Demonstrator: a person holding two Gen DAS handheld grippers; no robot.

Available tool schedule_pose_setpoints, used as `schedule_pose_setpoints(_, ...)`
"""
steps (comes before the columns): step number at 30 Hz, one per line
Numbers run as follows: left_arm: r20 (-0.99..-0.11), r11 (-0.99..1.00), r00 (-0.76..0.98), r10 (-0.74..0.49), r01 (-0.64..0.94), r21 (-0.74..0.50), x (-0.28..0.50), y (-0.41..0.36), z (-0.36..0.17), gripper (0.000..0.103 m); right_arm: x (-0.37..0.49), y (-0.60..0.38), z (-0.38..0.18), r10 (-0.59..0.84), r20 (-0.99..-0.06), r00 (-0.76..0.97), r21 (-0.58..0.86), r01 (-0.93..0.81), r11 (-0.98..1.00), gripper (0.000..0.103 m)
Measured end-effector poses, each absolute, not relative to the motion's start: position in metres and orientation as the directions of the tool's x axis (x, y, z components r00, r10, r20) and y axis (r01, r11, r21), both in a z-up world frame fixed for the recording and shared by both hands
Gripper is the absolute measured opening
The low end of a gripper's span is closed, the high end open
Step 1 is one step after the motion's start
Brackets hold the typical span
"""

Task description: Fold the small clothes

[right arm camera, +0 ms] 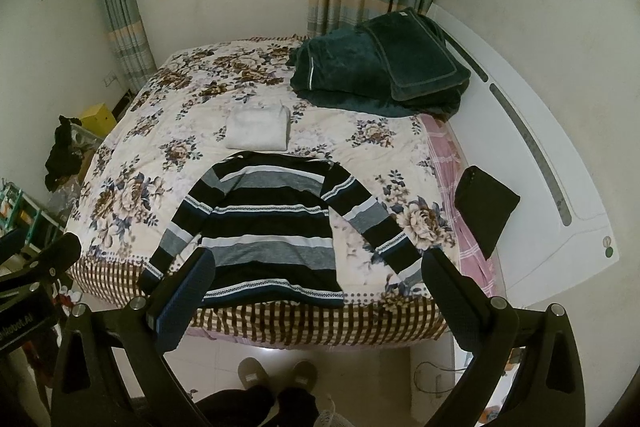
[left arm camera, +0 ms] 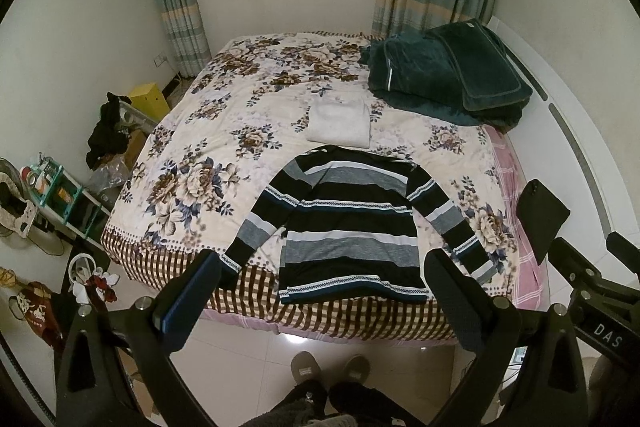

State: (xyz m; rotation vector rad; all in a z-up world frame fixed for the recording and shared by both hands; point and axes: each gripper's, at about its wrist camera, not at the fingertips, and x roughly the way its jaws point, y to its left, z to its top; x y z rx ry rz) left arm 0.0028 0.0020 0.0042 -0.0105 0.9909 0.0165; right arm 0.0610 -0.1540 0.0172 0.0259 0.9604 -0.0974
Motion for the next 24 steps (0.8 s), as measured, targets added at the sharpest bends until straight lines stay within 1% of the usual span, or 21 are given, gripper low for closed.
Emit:
schedule_pose_setpoints(3, -0.836, 1.000, 0.549, 0.008, -0.018, -0.002, 0.0125, 0.0014, 0.0135, 0.103, 0.0607, -0.1532, 0.0182, -0.073, -0.818, 0.570, -0.022, 0.095, 0.995, 0.103)
schedule_pose_setpoints(24, -0.833, 1.000, 0.553, 0.002, -0.016, -0.008, 0.0110, 0.0018, 0.0128, 0.103, 0.0597, -0.1509, 0.0245, -0.073, -0.817, 0.573, -0.024, 0.094, 0.995, 0.103)
